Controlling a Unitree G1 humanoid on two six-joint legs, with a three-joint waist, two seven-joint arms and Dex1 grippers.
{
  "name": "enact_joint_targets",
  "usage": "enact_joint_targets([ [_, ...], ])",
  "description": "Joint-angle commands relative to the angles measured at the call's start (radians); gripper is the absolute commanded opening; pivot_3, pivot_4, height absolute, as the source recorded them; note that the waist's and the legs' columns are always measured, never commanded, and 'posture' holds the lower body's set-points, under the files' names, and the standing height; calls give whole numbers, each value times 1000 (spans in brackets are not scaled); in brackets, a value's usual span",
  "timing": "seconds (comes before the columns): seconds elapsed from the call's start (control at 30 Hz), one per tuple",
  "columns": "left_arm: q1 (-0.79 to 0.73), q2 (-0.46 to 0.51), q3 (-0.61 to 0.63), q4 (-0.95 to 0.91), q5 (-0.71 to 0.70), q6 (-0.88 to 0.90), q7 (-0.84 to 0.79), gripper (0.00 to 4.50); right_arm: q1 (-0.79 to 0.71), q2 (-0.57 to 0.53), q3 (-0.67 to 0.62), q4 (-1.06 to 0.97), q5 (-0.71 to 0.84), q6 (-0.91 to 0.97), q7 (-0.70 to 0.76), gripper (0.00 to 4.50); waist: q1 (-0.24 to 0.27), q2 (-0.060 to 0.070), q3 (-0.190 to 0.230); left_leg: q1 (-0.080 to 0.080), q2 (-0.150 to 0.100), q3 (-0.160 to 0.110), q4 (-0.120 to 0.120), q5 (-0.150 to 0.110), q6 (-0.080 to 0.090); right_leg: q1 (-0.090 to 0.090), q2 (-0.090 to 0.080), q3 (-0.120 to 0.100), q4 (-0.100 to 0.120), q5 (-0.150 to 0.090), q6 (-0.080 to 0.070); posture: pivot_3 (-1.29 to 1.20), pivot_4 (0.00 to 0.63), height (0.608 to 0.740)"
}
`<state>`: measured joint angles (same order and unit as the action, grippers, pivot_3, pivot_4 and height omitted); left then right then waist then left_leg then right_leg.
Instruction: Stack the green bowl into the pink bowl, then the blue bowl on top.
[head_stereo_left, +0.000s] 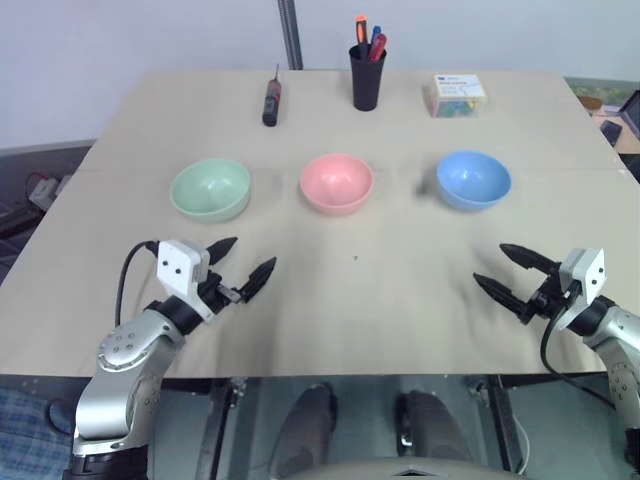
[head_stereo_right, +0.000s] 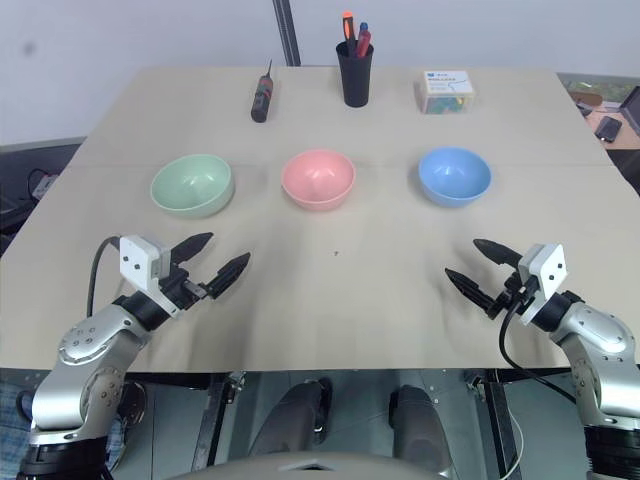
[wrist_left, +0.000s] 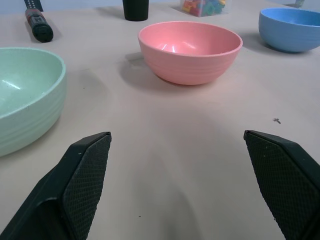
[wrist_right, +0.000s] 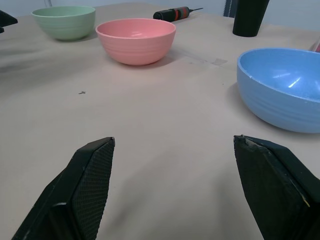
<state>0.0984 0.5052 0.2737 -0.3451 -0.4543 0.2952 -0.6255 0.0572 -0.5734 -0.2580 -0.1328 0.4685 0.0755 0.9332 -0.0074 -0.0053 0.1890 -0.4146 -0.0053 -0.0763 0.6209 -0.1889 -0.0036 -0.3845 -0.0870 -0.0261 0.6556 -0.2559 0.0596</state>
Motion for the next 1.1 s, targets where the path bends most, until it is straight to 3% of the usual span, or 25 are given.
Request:
enact_joint_targets([
  [0.03,-4,10,12,-41,-9,-17,-5,4500,-6,-16,-19,-30,12,-12,3,3985,0,0,0,0,0,0,0,0,0,0,0,0,0,0,0,0,150,740],
  [0.9,0,2,5,-41,-25,-36,-40,4500,-24,-33,-7,-58,14,14,-8,3985,0,0,0,0,0,0,0,0,0,0,0,0,0,0,0,0,150,740],
  [1.1,-10,-25,63,-58,-118,-63,-49,4500,-139,-132,79,-107,-27,146,-8,3985,-4,0,0,0,0,1,1,0,0,0,0,0,0,0,0,0,150,740],
])
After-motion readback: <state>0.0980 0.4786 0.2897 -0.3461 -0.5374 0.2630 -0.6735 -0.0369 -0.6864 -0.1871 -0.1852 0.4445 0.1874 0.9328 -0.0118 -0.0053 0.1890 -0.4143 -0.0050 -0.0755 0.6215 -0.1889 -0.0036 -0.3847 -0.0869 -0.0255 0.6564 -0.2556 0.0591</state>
